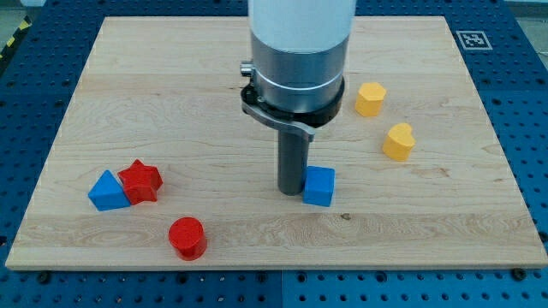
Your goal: Push the red circle near to the red star
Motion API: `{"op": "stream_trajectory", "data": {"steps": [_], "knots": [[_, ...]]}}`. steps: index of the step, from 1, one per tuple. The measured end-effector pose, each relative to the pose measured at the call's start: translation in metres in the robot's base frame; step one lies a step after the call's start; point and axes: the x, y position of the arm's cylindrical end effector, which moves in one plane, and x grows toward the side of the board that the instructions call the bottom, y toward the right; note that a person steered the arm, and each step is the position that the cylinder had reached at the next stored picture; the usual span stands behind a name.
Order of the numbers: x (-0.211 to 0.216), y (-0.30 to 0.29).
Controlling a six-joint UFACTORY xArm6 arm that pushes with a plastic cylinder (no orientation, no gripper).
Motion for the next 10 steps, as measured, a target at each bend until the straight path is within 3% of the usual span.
{"op": "stream_trajectory", "data": {"steps": [1, 3, 5, 6, 7, 8, 9, 10], "knots": [[0.000, 0.003], [0.085, -0.040], [0.086, -0.048], [0.085, -0.080], [0.085, -0.148], [0.086, -0.160], [0.085, -0.212], [0.085, -0.209]]}}
